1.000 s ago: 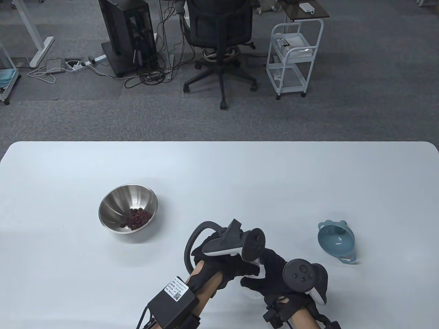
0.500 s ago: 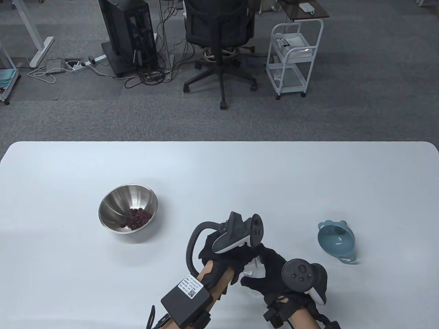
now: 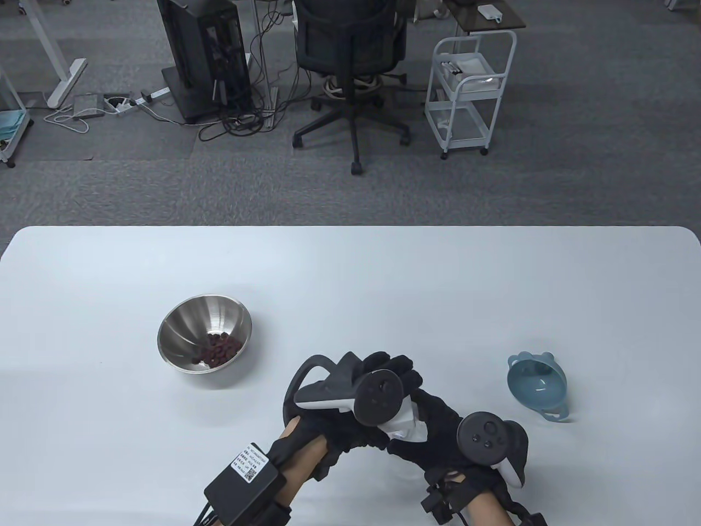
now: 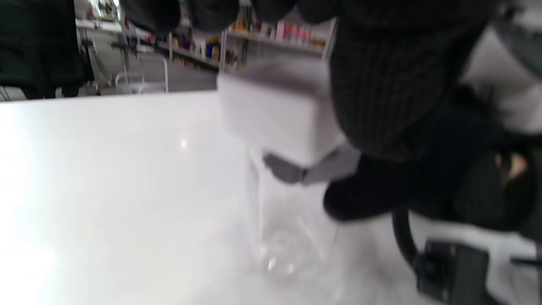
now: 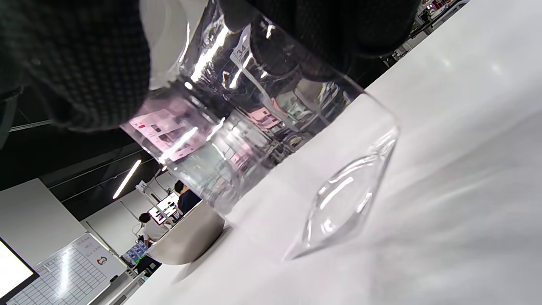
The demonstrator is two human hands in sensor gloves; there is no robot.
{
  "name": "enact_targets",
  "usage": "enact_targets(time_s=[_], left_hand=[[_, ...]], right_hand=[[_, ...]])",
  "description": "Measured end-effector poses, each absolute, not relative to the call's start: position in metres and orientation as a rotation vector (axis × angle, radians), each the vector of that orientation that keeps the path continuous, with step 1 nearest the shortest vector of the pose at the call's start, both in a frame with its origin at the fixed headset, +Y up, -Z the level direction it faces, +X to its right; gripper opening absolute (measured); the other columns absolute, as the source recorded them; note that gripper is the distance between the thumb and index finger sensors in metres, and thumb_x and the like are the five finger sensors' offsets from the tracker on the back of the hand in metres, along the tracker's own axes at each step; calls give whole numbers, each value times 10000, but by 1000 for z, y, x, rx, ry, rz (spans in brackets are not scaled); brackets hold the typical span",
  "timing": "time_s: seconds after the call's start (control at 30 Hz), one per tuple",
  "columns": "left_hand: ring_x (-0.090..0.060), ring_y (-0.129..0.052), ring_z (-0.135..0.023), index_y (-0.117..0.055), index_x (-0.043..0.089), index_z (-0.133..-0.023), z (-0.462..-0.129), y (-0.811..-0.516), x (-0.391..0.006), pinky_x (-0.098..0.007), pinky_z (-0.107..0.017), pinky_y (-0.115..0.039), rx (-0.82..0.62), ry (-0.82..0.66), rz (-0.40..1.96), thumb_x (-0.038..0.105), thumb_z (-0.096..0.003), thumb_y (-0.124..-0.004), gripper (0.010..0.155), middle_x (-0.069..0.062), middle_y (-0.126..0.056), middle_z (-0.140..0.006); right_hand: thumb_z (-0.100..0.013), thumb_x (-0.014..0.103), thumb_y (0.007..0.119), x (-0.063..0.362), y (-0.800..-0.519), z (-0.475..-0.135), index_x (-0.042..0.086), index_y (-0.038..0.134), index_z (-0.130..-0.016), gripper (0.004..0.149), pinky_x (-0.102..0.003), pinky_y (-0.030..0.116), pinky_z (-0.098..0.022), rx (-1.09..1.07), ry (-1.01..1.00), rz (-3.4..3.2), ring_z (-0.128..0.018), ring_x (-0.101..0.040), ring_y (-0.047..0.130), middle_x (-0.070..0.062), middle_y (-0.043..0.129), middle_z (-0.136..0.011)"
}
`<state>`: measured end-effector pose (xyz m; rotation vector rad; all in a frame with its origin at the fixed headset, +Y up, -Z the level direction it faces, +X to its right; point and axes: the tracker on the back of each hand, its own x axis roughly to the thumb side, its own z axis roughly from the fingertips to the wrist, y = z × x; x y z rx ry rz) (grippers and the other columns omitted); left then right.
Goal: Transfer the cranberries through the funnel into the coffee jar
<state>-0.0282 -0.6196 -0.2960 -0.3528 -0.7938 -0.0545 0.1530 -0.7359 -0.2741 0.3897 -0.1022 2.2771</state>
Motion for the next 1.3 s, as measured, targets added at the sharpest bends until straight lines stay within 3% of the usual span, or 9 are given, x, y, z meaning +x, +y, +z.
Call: enact_targets(time_s=[0.1, 0.23, 0.4, 0.57, 0.73, 1.2, 1.3], left_hand=[[-384, -371, -1149, -262, 371, -1087, -296, -627, -22, -563, -803, -499, -379, -798, -131, 419, -359, -959, 1009, -5, -187, -1187], [-327, -652, -1085, -280, 390, -1071, -297, -628, -16, -480, -755, -643, -345, -805, -137, 368, -366, -969, 985, 1, -208, -1181], [-266, -825, -930, -365, 420, -1063, -303, -626, -16, -387, -662, -743, -339, -798, -132, 449, -302, -982, 980, 32, -311, -1183], [-209, -977, -712, -544, 355, -1073, -307, -624, -19, -352, -567, -813, -266, -766, -122, 617, -270, -940, 933, -17, -609, -1149], [-233, -978, -694, -643, 213, -1066, -307, -624, -26, -425, -585, -806, -197, -720, -50, 715, -333, -846, 911, -110, -743, -1038], [-141, -1020, -448, -792, 171, -967, -293, -612, -32, -403, -506, -864, -20, -511, -39, 856, -338, -687, 936, -106, -906, -810], [-168, -1016, -514, -762, 175, -995, -294, -604, -41, -423, -543, -843, -26, -498, 13, 840, -347, -702, 930, -108, -876, -860]], right_hand=[[-325, 542, 993, 153, -735, -274, 96, 547, -993, 919, -480, 712, -605, 398, -105, 2260, -844, -381, 842, -135, 751, -988], [-323, 536, 999, 155, -735, -274, 96, 552, -991, 916, -481, 714, -603, 407, -106, 2253, -841, -384, 845, -138, 755, -986], [-324, 535, 996, 154, -734, -273, 98, 551, -992, 913, -481, 715, -603, 432, -108, 2254, -845, -380, 844, -136, 754, -989], [-322, 533, 997, 153, -734, -273, 96, 553, -992, 915, -482, 714, -603, 433, -108, 2267, -843, -383, 845, -136, 753, -989], [-328, 544, 990, 154, -732, -272, 100, 547, -993, 914, -475, 721, -599, 408, -181, 2293, -845, -376, 845, -131, 751, -991], [-329, 555, 981, 154, -732, -270, 91, 547, -990, 917, -472, 728, -591, 359, -265, 2334, -834, -378, 853, -141, 754, -983], [-331, 552, 983, 157, -735, -271, 88, 546, -991, 918, -475, 727, -591, 338, -239, 2287, -834, -382, 851, -145, 753, -983]])
